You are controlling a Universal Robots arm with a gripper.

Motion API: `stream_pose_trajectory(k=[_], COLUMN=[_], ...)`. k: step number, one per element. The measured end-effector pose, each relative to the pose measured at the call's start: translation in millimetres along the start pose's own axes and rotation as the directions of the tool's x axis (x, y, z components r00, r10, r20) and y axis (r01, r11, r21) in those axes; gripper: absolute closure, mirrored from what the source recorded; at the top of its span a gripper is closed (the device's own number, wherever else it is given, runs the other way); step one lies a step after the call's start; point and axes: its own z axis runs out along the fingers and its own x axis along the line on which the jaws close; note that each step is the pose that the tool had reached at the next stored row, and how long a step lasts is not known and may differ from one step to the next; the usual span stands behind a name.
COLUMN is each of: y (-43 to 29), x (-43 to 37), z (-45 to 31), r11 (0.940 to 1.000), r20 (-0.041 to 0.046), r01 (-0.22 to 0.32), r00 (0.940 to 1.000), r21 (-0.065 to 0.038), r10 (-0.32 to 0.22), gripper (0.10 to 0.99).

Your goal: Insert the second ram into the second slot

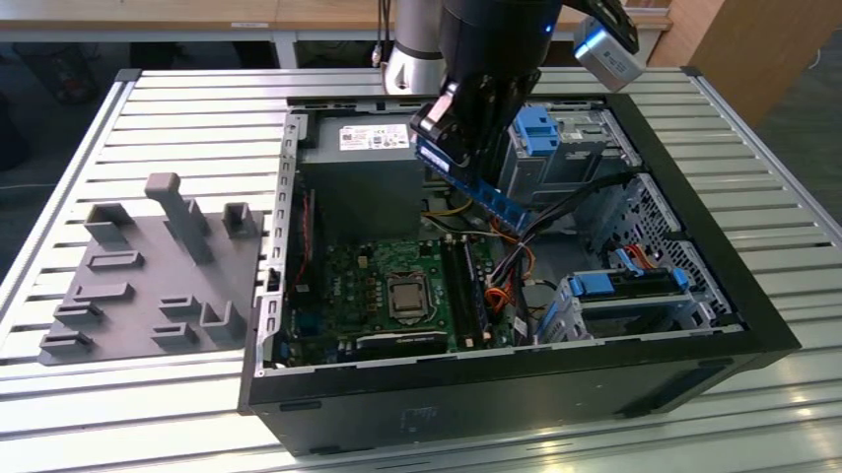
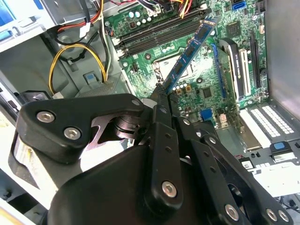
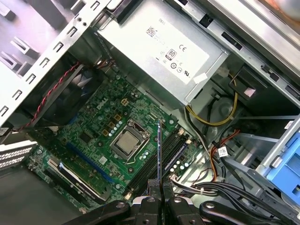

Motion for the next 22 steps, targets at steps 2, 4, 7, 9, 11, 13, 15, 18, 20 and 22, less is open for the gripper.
stream_pose_trajectory(k=[2, 4, 7, 9, 11, 13, 15, 18, 20, 22], y=[0.0, 0.0, 0.0, 0.0, 0.0, 0.0, 0.0, 0.0, 0.0, 0.0], x=[0.0, 0.0, 0.0, 0.0, 0.0, 0.0, 0.0, 0.0, 0.0, 0.0], z=[0.0, 0.1, 0.1, 0.1, 0.1, 0.1, 0.2, 0.2, 0.2, 0.2], r11=[1.0, 1.0, 0.9999, 0.9998, 0.9997, 0.9996, 0.9995, 0.9992, 0.999, 0.9988], r20=[0.0002, 0.0004, 0.0006, 0.0008, 0.0009, 0.0011, 0.0013, 0.0016, 0.0017, 0.0019], r01=[-0.004, -0.009, -0.015, -0.019, -0.023, -0.028, -0.032, -0.039, -0.044, -0.049], r00=[1.0, 1.0, 0.9999, 0.9998, 0.9997, 0.9996, 0.9995, 0.9992, 0.999, 0.9988], r21=[0.0, 0.0, 0.0, 0.0, 0.0, 0.0, 0.0, 0.001, 0.001, 0.001], r10=[0.004, 0.009, 0.015, 0.019, 0.023, 0.028, 0.032, 0.039, 0.044, 0.049], gripper=[0.953, 0.953, 0.953, 0.953, 0.953, 0.953, 0.953, 0.953, 0.953, 0.953])
